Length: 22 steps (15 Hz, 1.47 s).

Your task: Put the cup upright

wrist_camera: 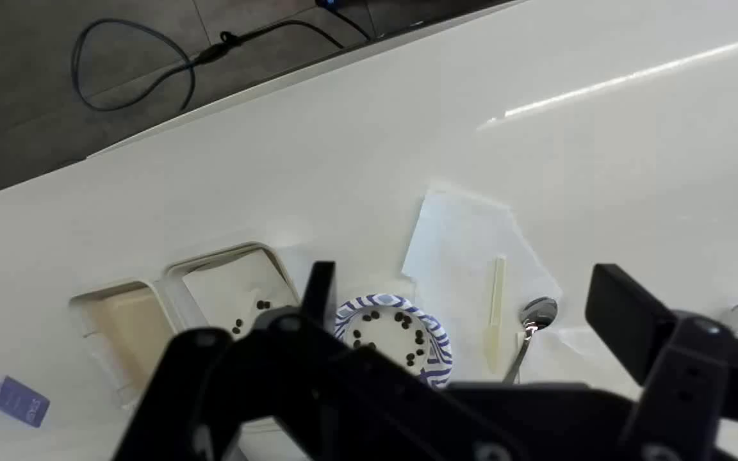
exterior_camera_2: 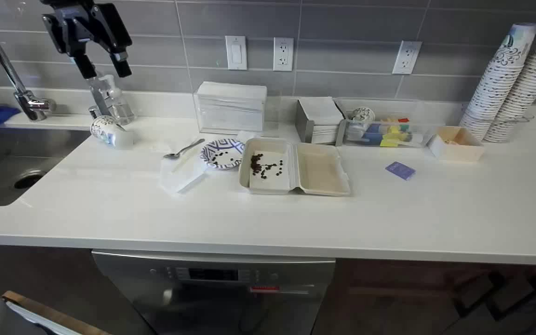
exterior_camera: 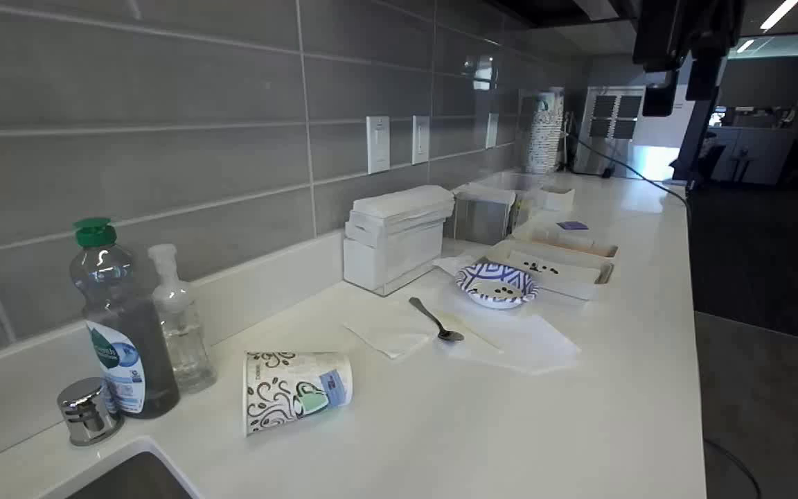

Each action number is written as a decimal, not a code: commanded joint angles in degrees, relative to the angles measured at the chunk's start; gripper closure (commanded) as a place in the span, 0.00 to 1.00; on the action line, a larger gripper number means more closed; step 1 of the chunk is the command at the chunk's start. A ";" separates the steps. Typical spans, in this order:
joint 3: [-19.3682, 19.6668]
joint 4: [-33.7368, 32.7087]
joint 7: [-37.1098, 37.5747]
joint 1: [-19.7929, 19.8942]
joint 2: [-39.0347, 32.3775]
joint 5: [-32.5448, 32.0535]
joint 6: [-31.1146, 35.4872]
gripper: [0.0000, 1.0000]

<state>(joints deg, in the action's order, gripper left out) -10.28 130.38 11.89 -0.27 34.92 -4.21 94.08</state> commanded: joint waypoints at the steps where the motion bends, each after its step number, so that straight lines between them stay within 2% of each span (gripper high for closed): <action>1: 0.69 -0.12 0.43 -0.97 -0.15 -0.40 -0.13 0.00; 12: 0.69 -0.12 0.43 -0.97 -0.15 -0.40 -0.13 0.00; 17: -6.52 -2.38 6.02 -4.88 -5.14 1.76 2.85 0.00; 22: -17.14 -9.47 20.45 -6.34 -17.42 -2.19 6.67 0.00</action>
<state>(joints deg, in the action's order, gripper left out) -23.36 126.62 24.65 -6.11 26.56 -3.54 99.70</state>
